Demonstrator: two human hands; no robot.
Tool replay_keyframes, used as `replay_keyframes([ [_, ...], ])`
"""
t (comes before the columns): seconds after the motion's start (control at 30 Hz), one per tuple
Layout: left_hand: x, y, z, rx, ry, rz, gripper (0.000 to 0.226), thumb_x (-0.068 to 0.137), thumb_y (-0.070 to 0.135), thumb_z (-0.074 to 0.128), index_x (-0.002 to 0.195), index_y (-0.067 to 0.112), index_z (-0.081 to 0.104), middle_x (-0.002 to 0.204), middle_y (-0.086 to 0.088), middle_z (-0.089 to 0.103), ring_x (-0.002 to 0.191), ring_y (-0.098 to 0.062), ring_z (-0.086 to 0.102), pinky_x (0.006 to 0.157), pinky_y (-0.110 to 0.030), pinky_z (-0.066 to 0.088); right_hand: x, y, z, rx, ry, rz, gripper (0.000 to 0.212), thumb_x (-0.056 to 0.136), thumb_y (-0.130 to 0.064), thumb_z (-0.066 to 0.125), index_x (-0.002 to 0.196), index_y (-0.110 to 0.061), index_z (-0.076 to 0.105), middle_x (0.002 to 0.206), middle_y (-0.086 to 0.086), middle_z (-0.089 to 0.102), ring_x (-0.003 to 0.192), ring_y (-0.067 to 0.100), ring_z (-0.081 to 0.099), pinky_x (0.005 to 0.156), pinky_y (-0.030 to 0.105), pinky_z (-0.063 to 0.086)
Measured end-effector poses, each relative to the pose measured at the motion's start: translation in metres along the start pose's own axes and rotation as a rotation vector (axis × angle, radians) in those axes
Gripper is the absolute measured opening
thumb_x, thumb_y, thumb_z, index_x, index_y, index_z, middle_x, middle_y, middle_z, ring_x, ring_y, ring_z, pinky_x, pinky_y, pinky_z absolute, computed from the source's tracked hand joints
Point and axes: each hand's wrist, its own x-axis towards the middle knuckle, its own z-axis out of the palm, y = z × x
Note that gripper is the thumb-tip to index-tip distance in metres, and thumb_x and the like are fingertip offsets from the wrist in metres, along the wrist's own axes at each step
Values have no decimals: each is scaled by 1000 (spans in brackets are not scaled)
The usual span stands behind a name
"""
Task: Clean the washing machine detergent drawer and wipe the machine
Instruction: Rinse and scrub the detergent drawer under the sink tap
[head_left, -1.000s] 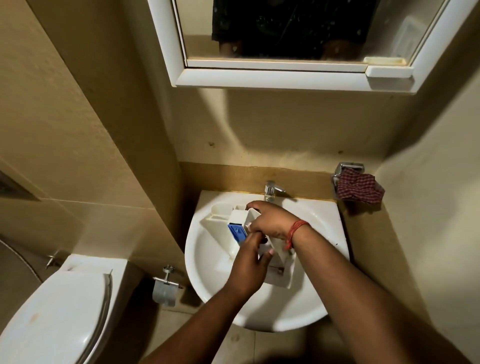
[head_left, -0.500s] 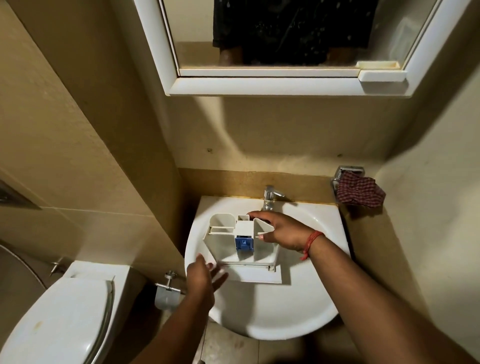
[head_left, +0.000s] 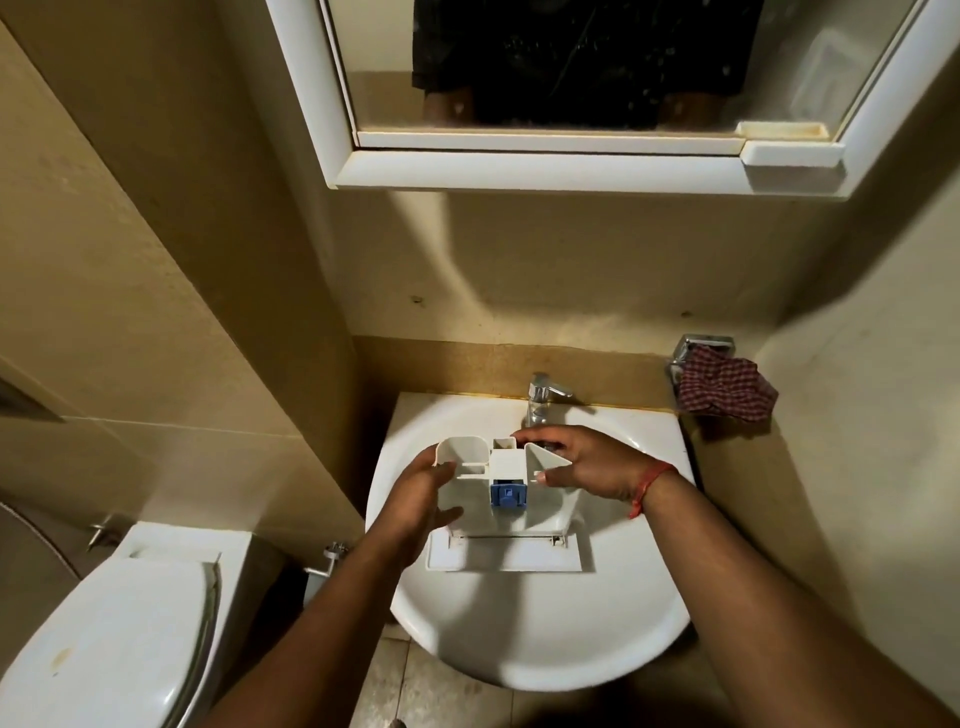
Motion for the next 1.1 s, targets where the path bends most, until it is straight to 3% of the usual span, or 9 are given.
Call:
replay_keyframes([
  [0.1, 5, -4, 2, 44, 17, 23, 30, 101, 11, 41, 120, 23, 61, 119, -8, 61, 104, -20, 57, 89, -41, 51, 16, -15, -10, 79, 286, 23, 28, 93, -3, 62, 120, -8, 64, 118, 9, 67, 100, 9, 63, 87, 19, 49],
  [0.2, 7, -9, 2, 102, 15, 21, 31, 103, 16, 38, 127, 21, 56, 124, -9, 59, 107, -20, 55, 93, -44, 50, 43, -22, -31, -320, 583, 191, 38, 93, -11, 55, 131, -8, 56, 135, 17, 54, 120, 28, 55, 102, 34, 43],
  [0.3, 7, -9, -1, 101, 3, 12, 29, 103, 19, 37, 126, 23, 54, 123, -8, 57, 107, -20, 54, 97, -49, 50, 55, -31, -31, -520, 401, 407, 47, 94, -16, 50, 140, -8, 44, 143, 17, 46, 127, 34, 49, 103, 36, 43],
  [0.47, 8, -6, -10, 96, -16, 17, 27, 104, 24, 37, 127, 23, 52, 123, -5, 54, 109, -17, 52, 93, -48, 52, 65, -44, -15, -512, 307, 408, 67, 87, -5, 57, 149, -23, 39, 141, 12, 54, 121, 30, 56, 91, 31, 50],
  [0.57, 10, -4, -16, 98, -30, 23, 26, 104, 25, 37, 126, 24, 52, 123, -5, 54, 113, -20, 51, 93, -46, 52, 64, -46, -6, -502, 248, 376, 69, 91, -8, 57, 153, -19, 28, 134, 10, 60, 109, 25, 60, 77, 23, 44],
  [0.7, 15, -3, -23, 86, -52, 27, 32, 104, 26, 38, 134, 23, 49, 127, -6, 53, 116, -22, 50, 92, -44, 52, 36, -39, -5, -238, 373, 292, 41, 100, -9, 47, 141, -14, 48, 121, 2, 61, 110, 16, 55, 74, 16, 39],
  [0.8, 17, -1, -25, 84, -52, 33, 29, 104, 25, 38, 131, 25, 49, 126, -4, 53, 113, -20, 50, 93, -46, 52, 11, -17, 7, -23, 549, 380, 21, 100, -28, 50, 111, -14, 60, 104, 4, 62, 98, 20, 55, 81, 30, 41],
  [0.9, 15, -1, -22, 84, -57, 35, 23, 103, 23, 39, 122, 33, 48, 124, -2, 53, 112, -21, 50, 95, -49, 51, -18, -6, 54, 377, 528, 455, 32, 102, -45, 42, 104, -21, 62, 106, 0, 68, 99, 17, 62, 82, 33, 49],
  [1.1, 4, 6, -7, 101, -44, 35, 32, 102, 22, 40, 133, 25, 50, 124, -4, 53, 109, -22, 51, 87, -48, 56, -53, 12, 98, 772, 700, 213, 54, 91, -62, 29, 122, -32, 63, 118, -9, 71, 112, 9, 65, 94, 33, 49],
])
